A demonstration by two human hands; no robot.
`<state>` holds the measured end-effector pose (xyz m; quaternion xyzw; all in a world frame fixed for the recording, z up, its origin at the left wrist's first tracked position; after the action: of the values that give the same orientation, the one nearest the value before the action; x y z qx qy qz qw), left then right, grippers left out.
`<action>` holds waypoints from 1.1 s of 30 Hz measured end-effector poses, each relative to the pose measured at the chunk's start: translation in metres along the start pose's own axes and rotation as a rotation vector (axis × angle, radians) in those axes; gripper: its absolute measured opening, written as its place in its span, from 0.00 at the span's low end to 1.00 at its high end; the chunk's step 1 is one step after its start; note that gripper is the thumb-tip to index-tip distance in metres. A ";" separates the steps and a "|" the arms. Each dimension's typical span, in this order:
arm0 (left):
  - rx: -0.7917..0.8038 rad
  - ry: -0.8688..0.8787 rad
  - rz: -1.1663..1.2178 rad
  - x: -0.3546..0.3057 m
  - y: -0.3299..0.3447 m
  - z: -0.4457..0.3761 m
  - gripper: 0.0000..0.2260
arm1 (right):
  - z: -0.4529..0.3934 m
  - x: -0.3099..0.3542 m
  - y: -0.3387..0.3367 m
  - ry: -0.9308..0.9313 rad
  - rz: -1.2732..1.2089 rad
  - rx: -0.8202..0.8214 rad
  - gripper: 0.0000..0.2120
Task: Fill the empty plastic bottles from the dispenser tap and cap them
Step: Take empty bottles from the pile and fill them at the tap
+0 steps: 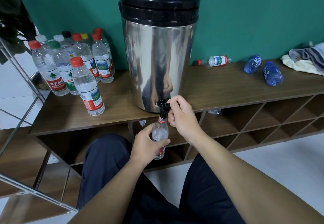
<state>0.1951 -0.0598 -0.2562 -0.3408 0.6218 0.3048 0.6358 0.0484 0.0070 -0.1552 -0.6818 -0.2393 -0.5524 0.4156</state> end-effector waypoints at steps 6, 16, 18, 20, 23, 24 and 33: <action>0.007 -0.005 0.003 0.002 -0.001 -0.001 0.30 | 0.000 0.001 0.000 0.000 0.005 0.003 0.10; 0.005 -0.027 -0.008 0.004 -0.001 -0.002 0.31 | 0.002 0.003 -0.001 -0.007 0.020 0.007 0.10; 0.004 -0.020 -0.011 0.004 -0.001 -0.002 0.31 | 0.001 0.002 -0.001 -0.008 0.019 0.007 0.10; 0.000 -0.021 -0.021 0.003 0.000 -0.001 0.31 | 0.001 0.002 -0.001 -0.002 0.024 0.000 0.10; -0.006 -0.027 -0.023 0.003 0.000 -0.001 0.31 | 0.001 0.002 -0.001 0.003 0.020 -0.004 0.10; -0.005 -0.029 -0.025 0.003 0.000 -0.001 0.31 | 0.000 0.002 0.000 0.004 0.019 -0.003 0.09; -0.004 -0.020 -0.019 0.002 -0.001 -0.001 0.31 | 0.000 0.001 0.000 0.003 0.018 0.004 0.10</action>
<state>0.1954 -0.0609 -0.2585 -0.3449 0.6114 0.3036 0.6443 0.0484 0.0067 -0.1541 -0.6824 -0.2337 -0.5492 0.4220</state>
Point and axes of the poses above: each hand's wrist, its own z-axis away from the middle knuckle, its own y-axis out of the palm, x = y × z, the point moved 2 cm from there along -z, towards the middle knuckle, and after that the axes turned 14 degrees about z, right-handed, at the moved point
